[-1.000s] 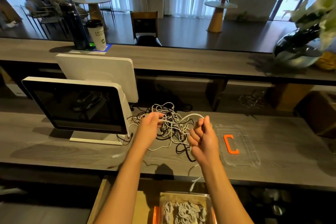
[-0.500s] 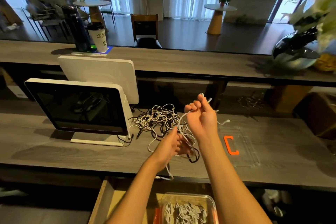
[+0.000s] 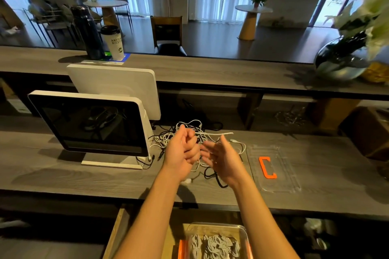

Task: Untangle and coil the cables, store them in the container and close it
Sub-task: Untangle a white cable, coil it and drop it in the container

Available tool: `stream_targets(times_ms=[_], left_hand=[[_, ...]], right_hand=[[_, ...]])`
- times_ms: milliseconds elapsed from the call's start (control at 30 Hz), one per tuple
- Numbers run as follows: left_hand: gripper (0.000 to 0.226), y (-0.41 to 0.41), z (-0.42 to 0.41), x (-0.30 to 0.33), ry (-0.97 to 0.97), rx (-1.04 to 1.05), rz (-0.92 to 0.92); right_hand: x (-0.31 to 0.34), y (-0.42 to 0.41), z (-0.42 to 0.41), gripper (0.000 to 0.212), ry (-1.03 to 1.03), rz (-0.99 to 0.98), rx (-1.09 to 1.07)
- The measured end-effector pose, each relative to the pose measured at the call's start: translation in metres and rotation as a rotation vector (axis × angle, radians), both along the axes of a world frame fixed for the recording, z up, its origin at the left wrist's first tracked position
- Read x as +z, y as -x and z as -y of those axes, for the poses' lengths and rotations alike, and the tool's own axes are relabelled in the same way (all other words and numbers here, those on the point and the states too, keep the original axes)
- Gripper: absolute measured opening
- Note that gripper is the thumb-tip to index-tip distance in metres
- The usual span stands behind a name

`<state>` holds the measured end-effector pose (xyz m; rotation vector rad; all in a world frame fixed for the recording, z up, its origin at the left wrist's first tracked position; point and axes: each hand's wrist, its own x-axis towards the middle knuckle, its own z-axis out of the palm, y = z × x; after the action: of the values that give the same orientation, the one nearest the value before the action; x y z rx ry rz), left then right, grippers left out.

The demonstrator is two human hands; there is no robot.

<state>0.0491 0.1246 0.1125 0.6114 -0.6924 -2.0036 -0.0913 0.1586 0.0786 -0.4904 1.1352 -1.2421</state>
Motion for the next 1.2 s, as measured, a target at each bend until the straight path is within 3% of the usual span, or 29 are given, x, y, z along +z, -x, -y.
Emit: stream_targets(times_ms=[133,233,400,567,733,900,1033,1200], left_hand=[[0.043,0.008,0.008,0.012,-0.045,0.067,-0.109],[0.042,0.006,0.014,0.014,-0.066,0.15,-0.091],[0.046,0.001,0.016,0.004,-0.089,0.242,0.066],[0.074,0.004,-0.002,-0.007,-0.038,-0.03,0.305],[0.083,0.007,-0.018,-0.011,0.14,-0.301,0.561],[0.067,-0.001,-0.022,-0.005,0.247,-0.368,0.686],[0.036,-0.007,-0.02,-0.007,0.391,-0.366,0.886],[0.032,-0.008,-0.017,-0.006,0.384,0.012,0.819]], right_hand=[[0.002,-0.032,-0.018,0.057,0.056,0.024,0.243],[0.005,-0.036,-0.022,0.057,0.024,0.088,0.21],[0.014,-0.033,-0.022,0.038,-0.067,0.261,0.044],[0.035,-0.03,-0.014,0.047,0.142,0.496,-0.147],[0.052,-0.023,0.004,0.041,0.323,0.61,-0.402],[0.045,-0.017,0.007,0.035,0.328,0.51,-0.529],[0.027,-0.01,-0.003,0.031,0.245,0.149,-0.475],[0.017,-0.001,-0.022,0.024,0.124,-0.241,-0.298]])
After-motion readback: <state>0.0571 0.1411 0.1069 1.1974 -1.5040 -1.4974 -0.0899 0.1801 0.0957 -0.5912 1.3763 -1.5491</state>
